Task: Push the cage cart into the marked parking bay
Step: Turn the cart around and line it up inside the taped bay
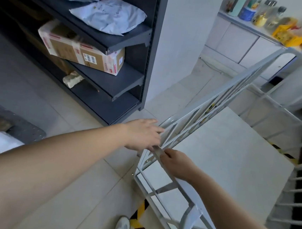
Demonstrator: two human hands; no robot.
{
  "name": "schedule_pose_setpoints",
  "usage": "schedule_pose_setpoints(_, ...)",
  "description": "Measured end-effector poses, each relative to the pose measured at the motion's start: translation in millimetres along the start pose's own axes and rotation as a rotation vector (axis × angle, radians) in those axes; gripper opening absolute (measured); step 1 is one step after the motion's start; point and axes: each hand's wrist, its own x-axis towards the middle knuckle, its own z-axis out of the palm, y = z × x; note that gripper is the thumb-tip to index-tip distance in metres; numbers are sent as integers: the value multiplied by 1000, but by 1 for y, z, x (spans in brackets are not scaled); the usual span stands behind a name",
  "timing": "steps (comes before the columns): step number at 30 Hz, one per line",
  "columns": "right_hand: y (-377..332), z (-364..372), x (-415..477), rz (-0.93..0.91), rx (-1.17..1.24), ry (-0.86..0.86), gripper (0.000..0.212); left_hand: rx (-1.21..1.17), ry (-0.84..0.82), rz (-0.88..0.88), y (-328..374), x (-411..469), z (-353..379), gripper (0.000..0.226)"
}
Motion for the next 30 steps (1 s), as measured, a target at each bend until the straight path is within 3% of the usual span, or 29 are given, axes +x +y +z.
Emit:
schedule_pose_setpoints(5, -19, -4, 18, 159, 404, -90, 28, 267, 128, 263, -37, 13, 11, 32)
schedule_pose_setpoints(8, -26, -1, 24, 279, 519, -112, 28, 321, 196, 422, -54, 31, 12, 28)
schedule_pose_setpoints(11, -32, 6, 28, 357, 429, -66, 36, 359, 230, 527, -73, 52, 6, 27)
schedule_pose_setpoints(15, -36, 16, 31, 339, 102, 32, 42, 330, 213, 612, -92, 79, -6, 26)
schedule_pose_setpoints(21, -39, 26, 30, 464, 56, 150, 61, 235, 123, 685, -105, 110, -23, 43)
schedule_pose_setpoints(30, -38, 29, 28, 452, -17, 219, 61, 212, -123, 733, -99, 136, -38, 42)
